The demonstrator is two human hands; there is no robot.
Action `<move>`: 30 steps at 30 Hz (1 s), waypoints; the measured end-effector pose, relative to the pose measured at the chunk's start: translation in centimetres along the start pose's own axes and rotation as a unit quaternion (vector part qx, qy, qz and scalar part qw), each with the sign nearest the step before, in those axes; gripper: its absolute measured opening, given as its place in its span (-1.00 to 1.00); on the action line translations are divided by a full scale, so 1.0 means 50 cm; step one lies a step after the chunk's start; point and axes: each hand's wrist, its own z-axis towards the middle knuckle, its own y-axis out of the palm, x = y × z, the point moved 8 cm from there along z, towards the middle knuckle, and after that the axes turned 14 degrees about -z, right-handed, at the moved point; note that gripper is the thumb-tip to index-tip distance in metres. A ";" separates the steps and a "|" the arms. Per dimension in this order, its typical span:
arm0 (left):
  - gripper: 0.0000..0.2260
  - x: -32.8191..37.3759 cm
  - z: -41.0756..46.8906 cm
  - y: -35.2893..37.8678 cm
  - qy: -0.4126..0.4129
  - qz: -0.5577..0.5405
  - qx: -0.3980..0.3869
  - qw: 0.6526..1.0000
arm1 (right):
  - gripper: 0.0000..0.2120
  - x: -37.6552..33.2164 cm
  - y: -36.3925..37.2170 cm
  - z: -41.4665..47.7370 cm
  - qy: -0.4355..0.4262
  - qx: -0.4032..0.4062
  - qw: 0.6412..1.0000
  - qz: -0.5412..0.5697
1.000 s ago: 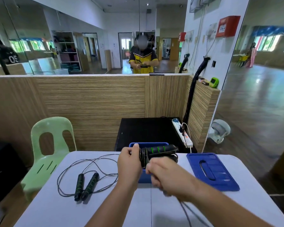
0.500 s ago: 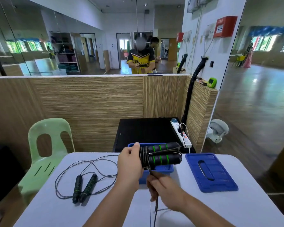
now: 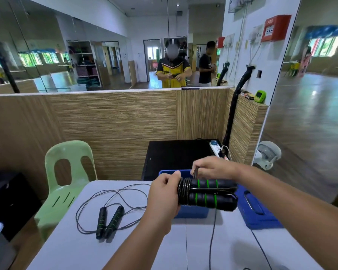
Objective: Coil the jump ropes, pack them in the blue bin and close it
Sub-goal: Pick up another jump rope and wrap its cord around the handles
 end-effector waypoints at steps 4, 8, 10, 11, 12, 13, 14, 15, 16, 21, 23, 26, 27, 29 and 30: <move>-0.64 0.000 0.009 -0.010 0.021 0.032 0.007 0.999 | -0.81 -0.057 -0.079 -0.030 -0.032 -0.017 0.992 -0.121; -0.67 -0.007 0.023 -0.022 0.034 0.054 0.029 0.998 | -0.72 -0.101 -0.126 -0.037 -0.028 0.001 0.984 -0.175; -0.68 -0.008 0.028 -0.023 0.043 0.068 0.034 0.996 | -0.67 -0.105 -0.124 -0.044 -0.007 0.000 0.986 -0.168; -0.68 -0.009 0.029 -0.023 0.046 0.073 0.036 0.996 | -0.65 -0.107 -0.120 -0.050 0.001 0.003 0.987 -0.161; -0.68 -0.009 0.030 -0.023 0.048 0.077 0.039 0.995 | -0.62 -0.119 -0.117 -0.064 -0.001 0.009 0.989 -0.146; -0.68 -0.010 0.031 -0.024 0.052 0.081 0.043 0.994 | -0.60 -0.128 -0.113 -0.077 -0.002 0.014 0.993 -0.120; -0.67 -0.010 0.032 -0.025 0.056 0.086 0.049 0.994 | -0.60 -0.135 -0.105 -0.088 0.003 0.017 0.995 -0.096; -0.66 -0.010 0.033 -0.028 0.059 0.091 0.056 0.992 | -0.61 -0.141 -0.092 -0.099 0.005 0.020 0.997 -0.068; -0.66 -0.011 0.033 -0.030 0.061 0.093 0.063 0.992 | -0.64 -0.146 -0.075 -0.112 0.009 0.018 0.999 -0.029; -0.68 -0.015 0.042 -0.040 0.072 0.100 0.092 0.988 | -0.74 -0.140 0.016 -0.151 0.048 0.031 0.989 0.139; -0.69 -0.016 0.046 -0.043 0.079 0.101 0.100 0.987 | -0.78 -0.146 0.047 -0.161 0.043 0.046 0.983 0.170; -0.68 -0.017 0.049 -0.045 0.082 0.095 0.113 0.986 | -0.83 -0.146 0.102 -0.178 0.060 0.053 0.956 0.281; -0.67 -0.017 0.048 -0.046 0.081 0.089 0.116 0.986 | -0.81 -0.145 0.122 -0.182 0.059 0.054 0.955 0.285; -0.63 -0.015 0.045 -0.047 0.080 0.071 0.121 0.987 | -0.75 -0.148 0.164 -0.188 0.059 0.039 0.954 0.291; -0.61 -0.014 0.043 -0.047 0.079 0.066 0.121 0.987 | -0.73 -0.147 0.185 -0.189 0.061 0.031 0.954 0.292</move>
